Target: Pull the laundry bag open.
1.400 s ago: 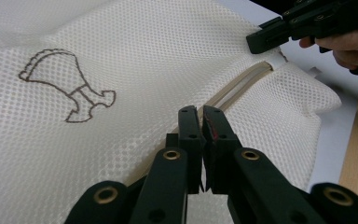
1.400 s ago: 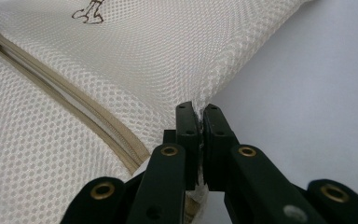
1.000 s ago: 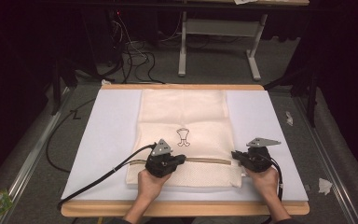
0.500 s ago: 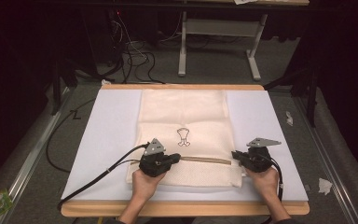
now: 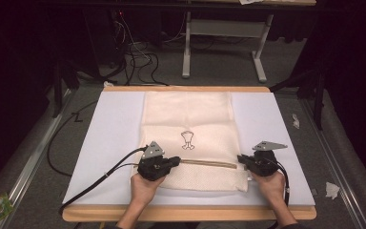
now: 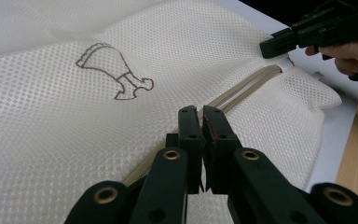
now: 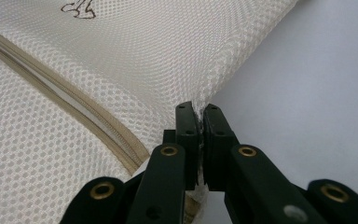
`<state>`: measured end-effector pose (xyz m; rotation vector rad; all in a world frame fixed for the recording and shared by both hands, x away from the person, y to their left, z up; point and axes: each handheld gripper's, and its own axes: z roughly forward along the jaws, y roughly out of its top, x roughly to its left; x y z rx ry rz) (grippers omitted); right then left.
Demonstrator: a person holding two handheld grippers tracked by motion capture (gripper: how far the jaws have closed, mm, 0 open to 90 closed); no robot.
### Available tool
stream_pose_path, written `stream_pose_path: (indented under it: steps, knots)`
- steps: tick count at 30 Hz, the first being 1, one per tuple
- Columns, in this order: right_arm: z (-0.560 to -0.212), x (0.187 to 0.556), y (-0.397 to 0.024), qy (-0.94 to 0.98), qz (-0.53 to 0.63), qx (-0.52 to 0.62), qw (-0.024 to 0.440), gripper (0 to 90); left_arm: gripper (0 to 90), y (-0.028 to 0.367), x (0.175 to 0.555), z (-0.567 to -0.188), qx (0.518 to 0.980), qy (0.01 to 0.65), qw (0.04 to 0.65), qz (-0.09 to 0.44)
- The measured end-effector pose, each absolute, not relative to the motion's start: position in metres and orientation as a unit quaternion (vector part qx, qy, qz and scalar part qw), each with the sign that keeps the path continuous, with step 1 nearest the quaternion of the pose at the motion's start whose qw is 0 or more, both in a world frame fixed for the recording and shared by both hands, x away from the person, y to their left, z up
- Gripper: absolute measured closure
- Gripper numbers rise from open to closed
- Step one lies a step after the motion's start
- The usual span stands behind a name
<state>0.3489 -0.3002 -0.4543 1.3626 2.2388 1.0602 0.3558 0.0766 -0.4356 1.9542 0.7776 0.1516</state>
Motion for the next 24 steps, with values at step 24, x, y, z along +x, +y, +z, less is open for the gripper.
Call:
stream_pose_path:
  steps: [24]
  knots:
    - [-0.454,0.349,-0.303,0.781,0.369,0.479,0.157,87.8,86.9,0.099,0.357,-0.433,0.797,0.337,0.497,0.069]
